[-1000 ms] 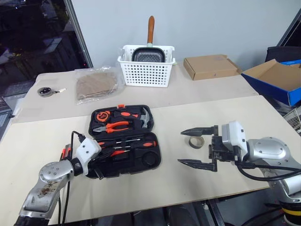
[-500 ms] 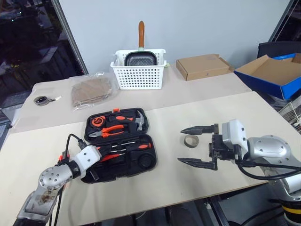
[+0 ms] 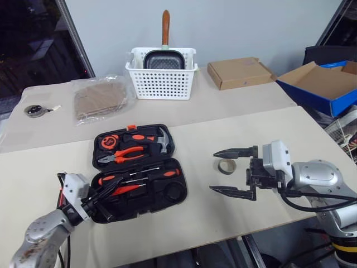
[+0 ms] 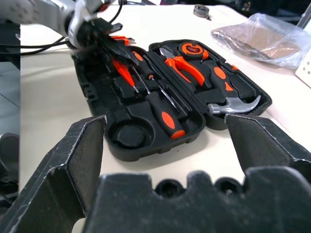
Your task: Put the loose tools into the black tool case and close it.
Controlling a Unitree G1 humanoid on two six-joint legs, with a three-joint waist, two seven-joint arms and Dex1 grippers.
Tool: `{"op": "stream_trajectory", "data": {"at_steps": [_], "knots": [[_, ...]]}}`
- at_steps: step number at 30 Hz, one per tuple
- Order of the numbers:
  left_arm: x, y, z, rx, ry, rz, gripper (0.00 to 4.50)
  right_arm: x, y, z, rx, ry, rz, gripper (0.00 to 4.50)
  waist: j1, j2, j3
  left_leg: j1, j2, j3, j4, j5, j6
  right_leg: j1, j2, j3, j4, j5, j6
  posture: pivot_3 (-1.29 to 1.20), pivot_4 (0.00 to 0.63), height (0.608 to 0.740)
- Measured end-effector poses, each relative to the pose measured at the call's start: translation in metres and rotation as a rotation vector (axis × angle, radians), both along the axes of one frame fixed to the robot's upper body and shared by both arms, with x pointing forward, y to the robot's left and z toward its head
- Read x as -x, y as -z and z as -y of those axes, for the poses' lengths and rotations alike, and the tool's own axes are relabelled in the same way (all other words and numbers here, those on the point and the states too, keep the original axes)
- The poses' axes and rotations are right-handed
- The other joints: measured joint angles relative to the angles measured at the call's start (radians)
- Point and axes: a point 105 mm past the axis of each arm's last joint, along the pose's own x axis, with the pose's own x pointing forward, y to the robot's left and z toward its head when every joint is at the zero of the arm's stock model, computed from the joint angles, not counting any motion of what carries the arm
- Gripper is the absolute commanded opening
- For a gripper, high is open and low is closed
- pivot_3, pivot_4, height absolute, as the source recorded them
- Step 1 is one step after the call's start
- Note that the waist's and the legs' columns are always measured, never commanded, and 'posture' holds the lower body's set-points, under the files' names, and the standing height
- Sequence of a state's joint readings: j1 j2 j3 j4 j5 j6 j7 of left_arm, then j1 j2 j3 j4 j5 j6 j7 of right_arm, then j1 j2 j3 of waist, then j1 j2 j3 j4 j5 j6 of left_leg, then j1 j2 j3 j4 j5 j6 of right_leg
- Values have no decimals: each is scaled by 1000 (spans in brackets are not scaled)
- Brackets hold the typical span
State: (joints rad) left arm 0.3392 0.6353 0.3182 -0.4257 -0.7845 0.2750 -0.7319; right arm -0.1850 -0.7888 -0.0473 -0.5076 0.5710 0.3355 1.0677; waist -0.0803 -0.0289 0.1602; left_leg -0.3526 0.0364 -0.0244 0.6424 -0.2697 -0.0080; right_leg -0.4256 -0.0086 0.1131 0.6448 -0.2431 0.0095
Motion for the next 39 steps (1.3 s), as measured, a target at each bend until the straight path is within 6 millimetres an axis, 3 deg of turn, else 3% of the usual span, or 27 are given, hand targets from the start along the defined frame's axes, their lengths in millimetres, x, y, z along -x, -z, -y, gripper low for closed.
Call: {"op": "stream_trajectory", "data": {"at_steps": [3,10,18,26,30,32,33,35,39], "knots": [[3,2,0,-5,-24,-30,47,0,0,-1,-6,-5,0,4500,11,0,0,0,-2,0,0,-1,0,2,-2,1,-4,0,1,0,150,740],[5,37,2,-122,-89,-125,47,-1,0,-6,-10,-26,-7,4500,15,-1,1,0,-3,0,1,-1,0,5,-1,0,-3,-2,6,0,150,740],[8,51,4,-265,-91,-112,47,-1,1,-6,-9,-29,-10,4500,7,3,-1,4,-2,1,1,-1,0,6,1,4,1,-2,6,0,150,740],[15,58,0,-239,-131,-146,47,-3,3,-6,-4,-28,-14,4500,-13,11,-6,7,-2,4,0,-1,0,7,2,8,1,-2,6,0,150,740],[16,52,-5,-130,-174,-134,47,-4,3,-7,-19,-36,-12,4500,-22,10,-6,7,-2,4,0,-1,0,7,2,9,2,-2,6,0,150,740],[19,42,-13,-62,-219,-110,549,-5,3,-8,-21,-47,-8,4500,-20,5,-2,6,-2,4,0,-1,0,6,3,8,3,-2,6,0,150,740],[18,36,-23,-31,-266,-104,688,-5,3,-9,-23,-54,-9,4500,-19,0,0,5,-1,2,1,-1,0,5,4,6,3,-2,6,0,150,740],[19,20,-49,12,-391,-93,1474,-7,2,-12,-30,-71,-4,4500,-15,-5,2,4,0,1,2,-1,0,4,3,4,2,-2,6,0,150,740],[29,-3,-84,-86,-528,-140,2810,-9,4,-14,-41,-88,-12,4500,-11,-5,2,4,-2,0,2,-1,0,3,1,4,-1,-2,6,0,150,740]]}}
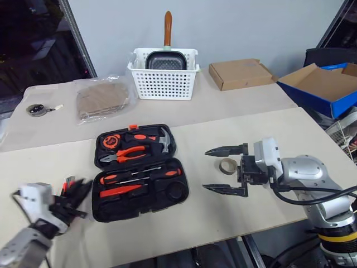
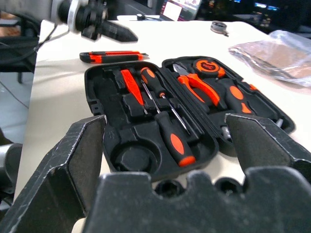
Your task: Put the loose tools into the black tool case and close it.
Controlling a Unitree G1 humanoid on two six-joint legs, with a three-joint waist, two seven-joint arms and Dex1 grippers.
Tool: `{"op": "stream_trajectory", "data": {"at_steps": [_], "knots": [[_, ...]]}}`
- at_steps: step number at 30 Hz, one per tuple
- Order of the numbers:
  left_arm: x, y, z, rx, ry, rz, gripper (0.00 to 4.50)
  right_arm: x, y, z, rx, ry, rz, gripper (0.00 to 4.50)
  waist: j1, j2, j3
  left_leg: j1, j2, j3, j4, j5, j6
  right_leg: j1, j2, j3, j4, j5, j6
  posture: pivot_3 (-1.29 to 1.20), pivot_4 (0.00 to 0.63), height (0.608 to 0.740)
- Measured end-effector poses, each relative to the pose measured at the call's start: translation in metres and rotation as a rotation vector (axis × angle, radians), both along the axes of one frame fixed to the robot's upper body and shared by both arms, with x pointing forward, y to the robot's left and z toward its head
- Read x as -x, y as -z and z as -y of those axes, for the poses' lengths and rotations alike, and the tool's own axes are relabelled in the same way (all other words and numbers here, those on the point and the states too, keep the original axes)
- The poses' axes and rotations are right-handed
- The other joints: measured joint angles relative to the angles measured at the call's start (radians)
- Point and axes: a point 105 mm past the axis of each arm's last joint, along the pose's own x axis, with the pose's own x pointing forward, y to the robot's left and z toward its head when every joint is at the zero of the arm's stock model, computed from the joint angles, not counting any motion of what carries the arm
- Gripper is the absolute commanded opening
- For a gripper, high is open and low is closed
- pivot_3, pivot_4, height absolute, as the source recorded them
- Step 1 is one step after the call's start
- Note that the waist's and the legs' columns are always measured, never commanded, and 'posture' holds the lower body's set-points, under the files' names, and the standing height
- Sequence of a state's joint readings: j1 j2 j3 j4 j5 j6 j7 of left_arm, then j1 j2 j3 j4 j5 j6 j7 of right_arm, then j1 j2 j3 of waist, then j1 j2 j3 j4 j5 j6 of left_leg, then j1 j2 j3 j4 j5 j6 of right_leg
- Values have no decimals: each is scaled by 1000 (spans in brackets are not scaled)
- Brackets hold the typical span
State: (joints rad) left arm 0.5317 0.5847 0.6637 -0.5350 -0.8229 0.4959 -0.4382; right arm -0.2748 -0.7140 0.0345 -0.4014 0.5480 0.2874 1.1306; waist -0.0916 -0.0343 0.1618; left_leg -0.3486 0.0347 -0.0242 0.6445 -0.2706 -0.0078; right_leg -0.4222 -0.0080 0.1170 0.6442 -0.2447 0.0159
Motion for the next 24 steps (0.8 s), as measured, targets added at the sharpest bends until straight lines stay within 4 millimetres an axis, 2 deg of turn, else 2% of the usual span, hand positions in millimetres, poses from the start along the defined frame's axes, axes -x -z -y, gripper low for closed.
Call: {"op": "stream_trajectory", "data": {"at_steps": [2,4,5,8,11,13,17,20,21,24], "knots": [[11,-3,-14,-44,-61,-121,3572,-3,1,0,2,-5,1,4500,1,0,0,0,-1,0,0,0,0,0,-2,0,-2,0,0,0,150,740],[17,-2,-18,-64,-81,-250,4310,-4,0,-1,0,-15,9,4500,3,0,0,-1,-1,-1,0,0,0,0,-2,-1,-2,0,1,0,150,740],[16,-1,-18,-62,-88,-281,4469,-4,1,-1,-3,-17,6,4500,6,0,0,0,-1,-1,0,0,0,0,-2,-2,-2,0,1,0,150,740],[3,-8,-11,-20,-108,-328,4469,-2,4,-5,2,-49,-5,4500,23,1,1,0,0,-3,0,0,0,0,-2,-4,0,0,0,0,150,740],[-6,-12,-6,-49,-115,-380,4469,-1,3,-5,0,-53,-4,4500,24,1,1,1,-1,-3,0,0,0,1,-2,-4,0,1,-1,0,150,740],[-7,-8,-4,-70,-123,-427,4469,-1,3,-5,0,-53,-3,4500,21,1,1,1,-1,-3,0,0,0,0,-2,-4,1,1,-1,0,150,740],[-4,13,-8,-73,-195,-531,4469,1,4,-5,2,-52,-2,4500,18,1,1,1,0,-3,-1,0,0,-1,-1,-3,1,4,-7,0,150,740],[-1,29,-8,-47,-230,-579,3704,3,3,-6,4,-52,8,4500,24,1,1,0,-1,-3,-1,0,-1,-1,-2,-4,0,5,-8,0,150,740],[0,35,-7,-31,-239,-596,3281,4,3,-6,2,-48,9,4500,25,1,1,0,-1,-3,-1,0,-1,-1,-2,-4,0,5,-8,0,150,740],[0,38,-9,-33,-264,-593,2340,4,4,-5,1,-37,6,4500,26,1,1,0,-2,-3,-1,1,-2,0,-2,-4,0,5,-8,0,150,740]]}}
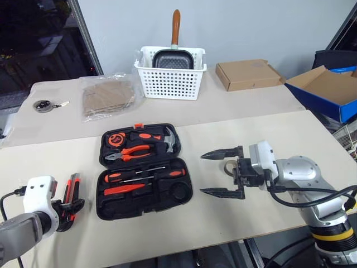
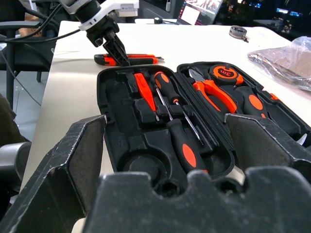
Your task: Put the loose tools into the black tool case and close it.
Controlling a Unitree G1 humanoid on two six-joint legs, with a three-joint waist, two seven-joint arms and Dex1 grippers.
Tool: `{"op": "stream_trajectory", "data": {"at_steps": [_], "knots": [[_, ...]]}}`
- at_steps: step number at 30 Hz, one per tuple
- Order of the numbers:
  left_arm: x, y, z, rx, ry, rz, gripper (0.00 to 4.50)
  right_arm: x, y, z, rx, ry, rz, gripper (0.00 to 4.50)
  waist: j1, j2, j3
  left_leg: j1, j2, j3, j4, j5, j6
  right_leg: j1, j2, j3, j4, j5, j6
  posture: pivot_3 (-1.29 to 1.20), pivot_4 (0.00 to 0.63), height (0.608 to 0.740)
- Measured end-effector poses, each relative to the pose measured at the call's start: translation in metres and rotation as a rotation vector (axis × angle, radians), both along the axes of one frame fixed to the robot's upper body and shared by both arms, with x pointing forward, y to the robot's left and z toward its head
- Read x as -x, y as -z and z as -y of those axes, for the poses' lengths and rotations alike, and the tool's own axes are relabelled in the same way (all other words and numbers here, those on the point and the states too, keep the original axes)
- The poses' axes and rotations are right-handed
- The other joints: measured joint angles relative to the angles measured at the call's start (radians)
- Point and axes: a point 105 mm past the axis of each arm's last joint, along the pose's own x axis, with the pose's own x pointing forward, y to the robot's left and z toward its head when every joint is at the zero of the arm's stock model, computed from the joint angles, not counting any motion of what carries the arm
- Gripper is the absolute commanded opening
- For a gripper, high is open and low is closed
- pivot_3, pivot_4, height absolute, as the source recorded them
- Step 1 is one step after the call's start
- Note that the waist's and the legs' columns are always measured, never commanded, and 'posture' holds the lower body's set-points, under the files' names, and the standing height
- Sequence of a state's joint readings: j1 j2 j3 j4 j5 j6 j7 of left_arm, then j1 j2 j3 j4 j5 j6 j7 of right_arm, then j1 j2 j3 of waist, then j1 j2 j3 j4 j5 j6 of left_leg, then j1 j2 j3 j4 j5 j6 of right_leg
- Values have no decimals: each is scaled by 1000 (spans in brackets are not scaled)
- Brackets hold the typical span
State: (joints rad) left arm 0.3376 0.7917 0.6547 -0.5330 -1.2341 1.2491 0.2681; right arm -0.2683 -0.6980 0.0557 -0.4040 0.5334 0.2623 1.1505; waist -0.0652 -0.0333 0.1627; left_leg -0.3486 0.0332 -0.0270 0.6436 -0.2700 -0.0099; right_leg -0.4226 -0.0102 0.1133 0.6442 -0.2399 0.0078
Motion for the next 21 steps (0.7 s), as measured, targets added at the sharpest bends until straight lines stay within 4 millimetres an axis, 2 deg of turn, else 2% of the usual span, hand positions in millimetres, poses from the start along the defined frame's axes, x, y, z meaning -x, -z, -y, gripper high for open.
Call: {"op": "stream_trajectory", "data": {"at_steps": [2,6,8,9,11,13,14,17,19,21], "knots": [[0,1,-1,-5,-9,2,1686,0,0,0,0,4,-1,4500,0,0,0,1,0,0,0,1,-1,1,0,0,0,-1,1,0,150,740],[-2,2,-2,0,-25,38,1654,0,0,1,0,6,-1,4500,0,2,0,1,0,0,0,1,-2,1,1,0,1,-3,5,0,150,740],[-10,-4,0,16,-9,106,1654,0,0,1,0,6,-1,4500,0,0,0,1,1,0,0,2,-3,1,2,0,2,-3,5,0,150,740],[-17,-14,4,38,22,180,1654,0,0,1,1,7,0,4500,1,-1,1,1,1,-1,0,3,-4,0,2,-1,2,-2,4,0,150,740],[-34,-56,29,111,217,408,1654,-1,0,1,0,9,1,4500,9,-2,1,0,1,-2,0,6,-9,0,2,-3,1,-2,5,0,150,740],[-34,-78,48,88,413,461,1654,-1,0,1,0,10,1,4500,8,-1,1,0,1,-1,0,6,-9,1,1,-2,-1,-1,5,0,150,740],[-28,-86,68,59,632,437,1654,-1,0,1,0,13,0,4500,7,-1,1,0,1,0,0,6,-9,0,1,-2,-2,-2,6,0,150,740],[-17,-82,103,40,1000,335,1654,-1,1,5,3,30,-4,4500,5,4,1,-2,0,1,-1,5,-8,-1,1,0,-3,-2,7,0,150,740],[-13,-73,118,8,1192,258,1654,-2,1,10,13,49,-3,4500,5,5,1,-3,1,1,-1,5,-8,-1,1,-1,-3,-2,7,0,150,740],[-11,-66,126,-12,1308,210,1654,1,3,14,29,64,-11,4500,4,5,2,-4,1,0,-1,4,-7,-1,2,-1,-3,-2,7,0,150,740]]}}
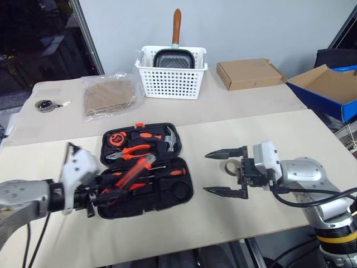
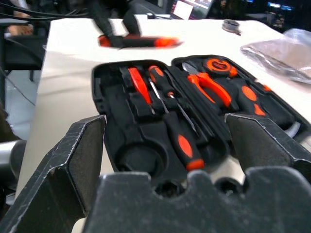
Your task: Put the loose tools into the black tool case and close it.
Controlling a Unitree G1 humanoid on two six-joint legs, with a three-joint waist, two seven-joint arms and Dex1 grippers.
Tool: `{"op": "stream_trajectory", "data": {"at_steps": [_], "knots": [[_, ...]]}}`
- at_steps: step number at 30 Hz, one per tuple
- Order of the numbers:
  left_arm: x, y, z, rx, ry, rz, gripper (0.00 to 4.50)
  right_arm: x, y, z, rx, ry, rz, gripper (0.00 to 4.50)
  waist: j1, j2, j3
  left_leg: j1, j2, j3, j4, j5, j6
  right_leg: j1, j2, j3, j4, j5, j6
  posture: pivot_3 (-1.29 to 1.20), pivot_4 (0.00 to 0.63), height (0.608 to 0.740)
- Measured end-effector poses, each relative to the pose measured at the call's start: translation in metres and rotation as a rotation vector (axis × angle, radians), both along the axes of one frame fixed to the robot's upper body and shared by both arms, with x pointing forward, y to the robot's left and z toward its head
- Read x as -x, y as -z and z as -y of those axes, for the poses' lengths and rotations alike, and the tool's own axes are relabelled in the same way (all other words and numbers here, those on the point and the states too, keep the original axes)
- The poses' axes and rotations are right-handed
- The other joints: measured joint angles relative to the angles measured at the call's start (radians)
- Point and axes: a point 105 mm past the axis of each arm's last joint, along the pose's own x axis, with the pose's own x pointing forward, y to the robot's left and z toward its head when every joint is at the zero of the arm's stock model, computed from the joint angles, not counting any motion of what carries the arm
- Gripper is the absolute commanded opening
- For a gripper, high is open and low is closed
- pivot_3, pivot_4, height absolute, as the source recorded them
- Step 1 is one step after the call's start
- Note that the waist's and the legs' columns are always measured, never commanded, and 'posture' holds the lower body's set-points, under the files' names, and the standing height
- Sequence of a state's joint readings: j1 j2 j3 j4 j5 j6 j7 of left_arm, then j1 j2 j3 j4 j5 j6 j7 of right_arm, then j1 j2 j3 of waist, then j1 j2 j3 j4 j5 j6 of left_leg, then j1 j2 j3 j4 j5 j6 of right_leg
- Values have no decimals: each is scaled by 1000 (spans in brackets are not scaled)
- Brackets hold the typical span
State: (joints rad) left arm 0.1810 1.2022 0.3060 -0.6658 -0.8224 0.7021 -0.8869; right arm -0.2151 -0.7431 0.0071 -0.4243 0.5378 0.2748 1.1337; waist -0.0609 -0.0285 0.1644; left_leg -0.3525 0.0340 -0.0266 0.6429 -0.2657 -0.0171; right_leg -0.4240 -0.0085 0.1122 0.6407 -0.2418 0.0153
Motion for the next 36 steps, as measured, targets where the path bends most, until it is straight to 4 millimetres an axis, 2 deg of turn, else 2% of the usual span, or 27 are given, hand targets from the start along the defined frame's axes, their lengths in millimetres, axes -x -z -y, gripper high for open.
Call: {"op": "stream_trajectory", "data": {"at_steps": [5,12,25,36], "knots": [[-4,22,0,-101,120,-32,1654,15,3,12,29,13,-30,4500,-9,0,1,-1,0,1,0,-2,3,0,0,2,0,0,1,0,150,740],[-4,47,-16,-223,179,-39,1654,20,1,25,66,52,-18,4500,-8,-1,1,-1,0,2,1,-2,4,2,0,3,1,-1,1,0,150,740],[-13,49,-20,-317,287,40,1654,26,-10,19,49,-29,0,4500,-9,0,1,0,0,3,1,-2,4,3,1,4,4,-1,1,0,150,740],[-17,50,-3,-291,270,6,1654,26,-11,18,49,-35,4,4500,1,1,0,0,0,3,3,-2,4,4,1,5,4,-1,2,0,150,740]]}}
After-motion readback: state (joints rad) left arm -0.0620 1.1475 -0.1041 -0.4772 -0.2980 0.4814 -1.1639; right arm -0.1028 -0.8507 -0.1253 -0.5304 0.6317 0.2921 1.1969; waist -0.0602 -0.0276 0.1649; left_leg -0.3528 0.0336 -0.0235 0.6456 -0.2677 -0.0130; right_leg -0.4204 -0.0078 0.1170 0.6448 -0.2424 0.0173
